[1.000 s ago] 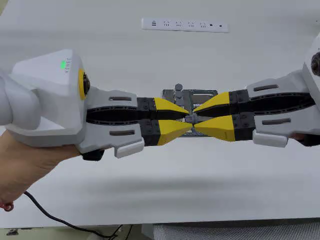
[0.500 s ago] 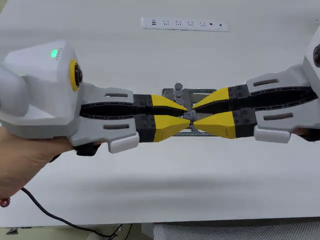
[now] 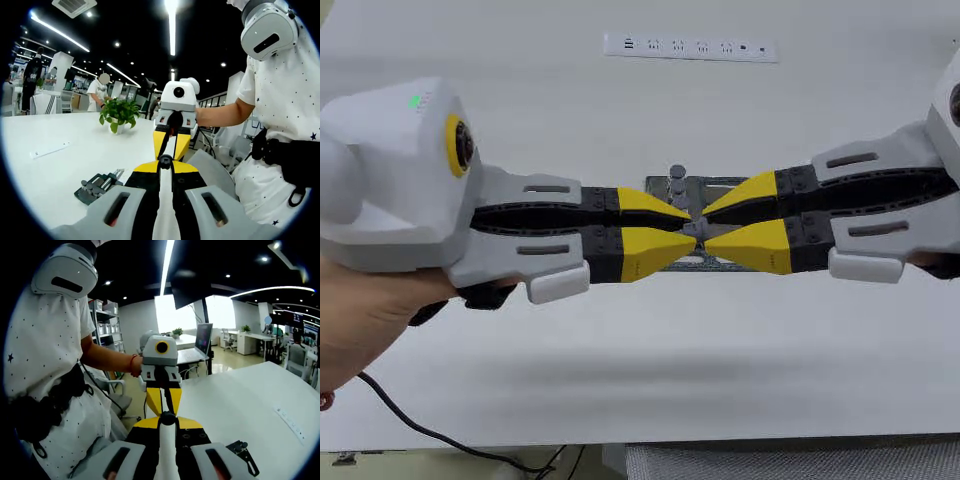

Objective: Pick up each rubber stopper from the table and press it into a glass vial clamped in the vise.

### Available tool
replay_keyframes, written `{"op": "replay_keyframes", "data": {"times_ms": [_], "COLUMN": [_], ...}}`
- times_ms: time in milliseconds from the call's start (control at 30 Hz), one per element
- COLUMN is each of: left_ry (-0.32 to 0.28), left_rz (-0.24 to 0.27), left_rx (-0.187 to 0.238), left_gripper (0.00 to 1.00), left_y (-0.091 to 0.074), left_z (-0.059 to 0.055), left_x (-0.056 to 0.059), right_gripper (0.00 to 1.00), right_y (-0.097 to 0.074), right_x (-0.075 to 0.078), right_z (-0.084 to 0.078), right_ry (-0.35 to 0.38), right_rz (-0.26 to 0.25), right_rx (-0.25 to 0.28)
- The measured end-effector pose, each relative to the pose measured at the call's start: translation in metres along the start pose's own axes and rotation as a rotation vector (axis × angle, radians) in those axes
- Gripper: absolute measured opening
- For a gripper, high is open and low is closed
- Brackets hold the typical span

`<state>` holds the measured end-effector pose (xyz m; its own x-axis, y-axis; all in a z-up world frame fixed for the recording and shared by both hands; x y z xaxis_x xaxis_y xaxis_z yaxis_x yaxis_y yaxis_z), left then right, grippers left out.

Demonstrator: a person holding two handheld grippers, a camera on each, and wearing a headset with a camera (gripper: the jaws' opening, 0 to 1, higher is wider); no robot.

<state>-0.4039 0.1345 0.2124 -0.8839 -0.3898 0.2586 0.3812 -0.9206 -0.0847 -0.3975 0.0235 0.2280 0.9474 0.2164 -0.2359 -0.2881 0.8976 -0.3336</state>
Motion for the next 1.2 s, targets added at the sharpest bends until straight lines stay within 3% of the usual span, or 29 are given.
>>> {"op": "replay_keyframes", "data": {"times_ms": [467, 733, 967, 1200], "left_ry": [0.006, 0.004, 0.013, 0.045], "left_rz": [0.017, 0.025, 0.077, 0.124], "left_rx": [0.012, 0.019, 0.026, -0.007], "left_gripper": [0.05, 0.14, 0.23, 0.32], "left_y": [0.001, 0.001, -0.007, -0.013], "left_z": [-0.006, -0.009, -0.012, -0.022], "left_x": [0.001, 0.003, -0.004, -0.009], "right_gripper": [0.05, 0.05, 0.05, 0.05], "right_y": [0.001, 0.001, -0.005, -0.011], "right_x": [0.002, 0.005, 0.011, 0.027], "right_z": [-0.005, -0.006, -0.007, -0.009], "right_ry": [0.025, 0.044, 0.062, 0.077], "right_rz": [-0.010, -0.009, -0.025, -0.068], "right_rx": [-0.016, -0.037, -0.063, -0.128]}}
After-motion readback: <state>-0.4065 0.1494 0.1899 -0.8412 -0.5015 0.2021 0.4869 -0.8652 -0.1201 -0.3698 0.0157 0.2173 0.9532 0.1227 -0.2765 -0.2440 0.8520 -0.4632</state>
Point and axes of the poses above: the centre of the closed fingertips' face, and the gripper's own axes: y roughly forward along the fingers, x roughly to its right, z roughly out of its top, the point moved 6 cm from there along -y, roughly backward along the fingers, and after that the axes turned 14 degrees about z, right-handed, at the moved point
